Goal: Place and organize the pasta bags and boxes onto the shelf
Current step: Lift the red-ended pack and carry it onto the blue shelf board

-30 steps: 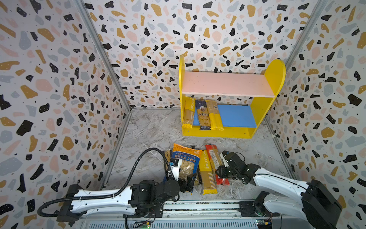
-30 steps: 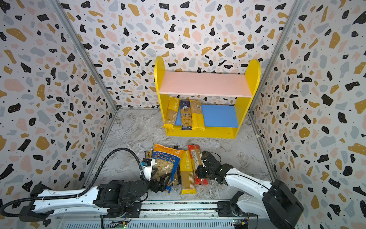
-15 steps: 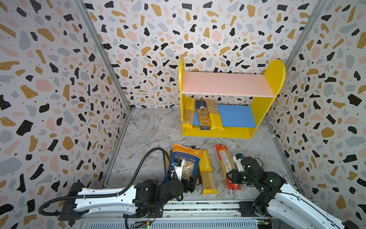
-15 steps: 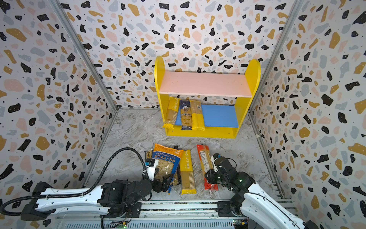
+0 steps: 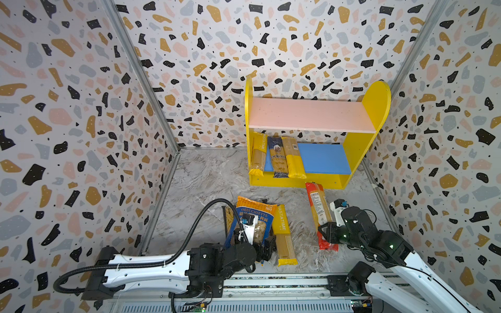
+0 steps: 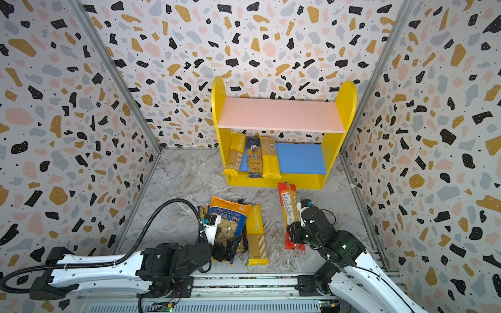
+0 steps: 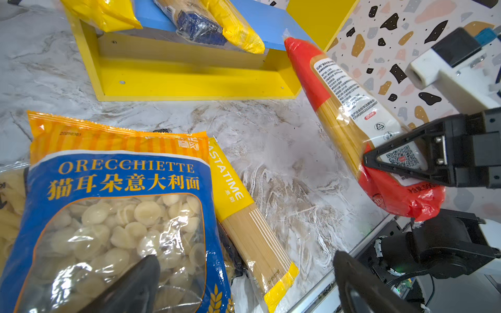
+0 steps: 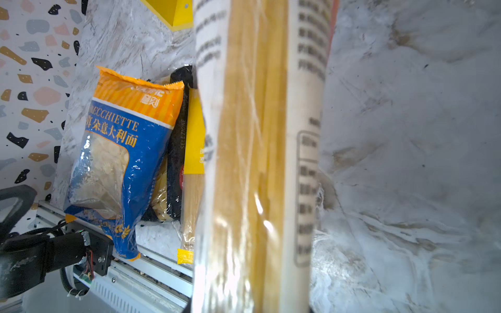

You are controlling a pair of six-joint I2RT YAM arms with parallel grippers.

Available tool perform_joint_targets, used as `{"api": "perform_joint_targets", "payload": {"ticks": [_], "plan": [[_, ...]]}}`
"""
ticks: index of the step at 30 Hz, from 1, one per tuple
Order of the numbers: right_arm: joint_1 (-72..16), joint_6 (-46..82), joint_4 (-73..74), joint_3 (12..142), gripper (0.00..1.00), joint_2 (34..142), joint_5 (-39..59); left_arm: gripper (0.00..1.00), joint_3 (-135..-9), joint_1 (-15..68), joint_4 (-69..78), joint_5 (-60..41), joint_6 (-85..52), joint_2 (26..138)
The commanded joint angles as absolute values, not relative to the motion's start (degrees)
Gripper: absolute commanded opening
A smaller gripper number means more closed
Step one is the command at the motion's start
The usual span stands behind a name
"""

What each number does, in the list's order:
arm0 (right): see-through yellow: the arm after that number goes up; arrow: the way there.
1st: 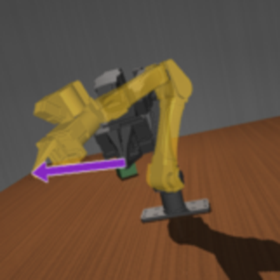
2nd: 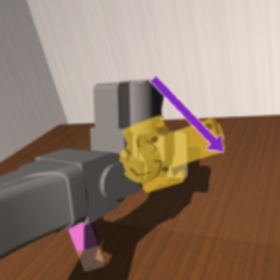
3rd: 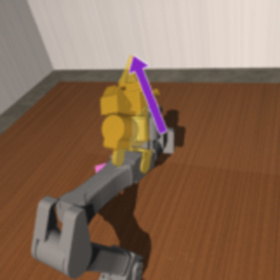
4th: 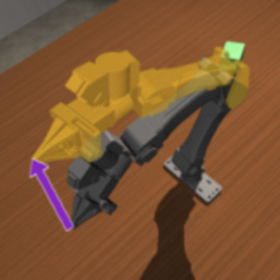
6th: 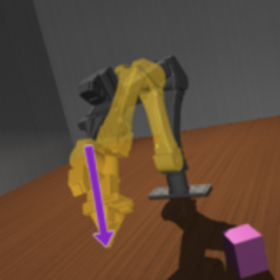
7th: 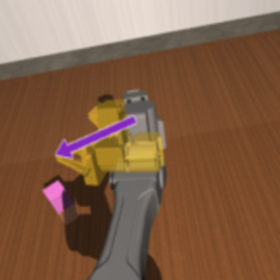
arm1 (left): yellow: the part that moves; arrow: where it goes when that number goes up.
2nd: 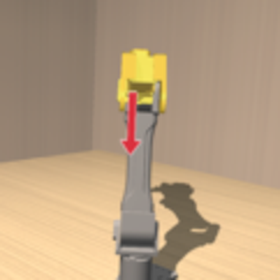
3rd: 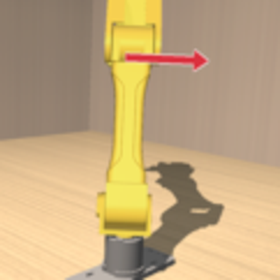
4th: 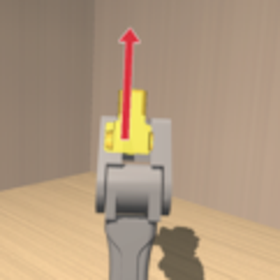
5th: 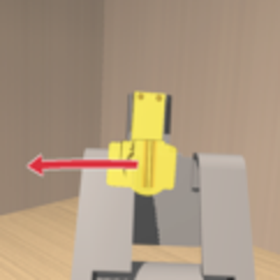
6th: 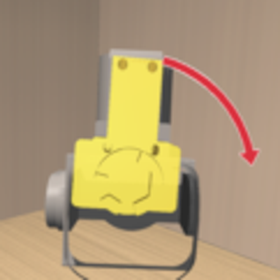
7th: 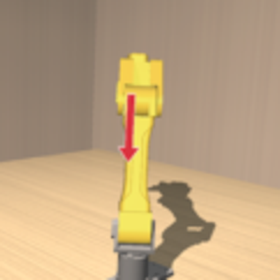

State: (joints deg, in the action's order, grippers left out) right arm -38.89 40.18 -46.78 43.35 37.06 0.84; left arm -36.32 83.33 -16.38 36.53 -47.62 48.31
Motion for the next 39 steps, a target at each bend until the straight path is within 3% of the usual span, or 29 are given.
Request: {"api": "perform_joint_targets", "payload": {"ticks": [1,7,15,20,28,39], "plan": [[-37.62,35.64,-40.49,49.87,0.24,39.73,-3.58,1.0,-39.72,83.49,-14.93,37.52,-44.84,50.14],[-29.93,29.63,-35.49,55.17,0.24,47.83,-0.78,1.0,-41.66,83.5,-13.4,41.41,-43.63,51.31],[-15.57,24.53,-24.4,60.11,0.23,60.45,10.68,1.0,-43.8,82.98,-14.27,44.68,-40.58,51.63],[-13.39,23.26,-19.86,65.01,0.23,68.37,11.13,0.99,-44.89,80.63,-14.17,44.56,-37.31,52.08],[-11.32,22.42,-14.87,72.84,0.23,79.58,13.42,0.99,-44.01,67.19,-10.52,30.39,-33.2,54.89],[-10.33,21.0,-13.62,84.59,0.23,93.63,15.16,1.0,-45.46,61.96,-8.54,26.71,-29.75,59.39]]}}
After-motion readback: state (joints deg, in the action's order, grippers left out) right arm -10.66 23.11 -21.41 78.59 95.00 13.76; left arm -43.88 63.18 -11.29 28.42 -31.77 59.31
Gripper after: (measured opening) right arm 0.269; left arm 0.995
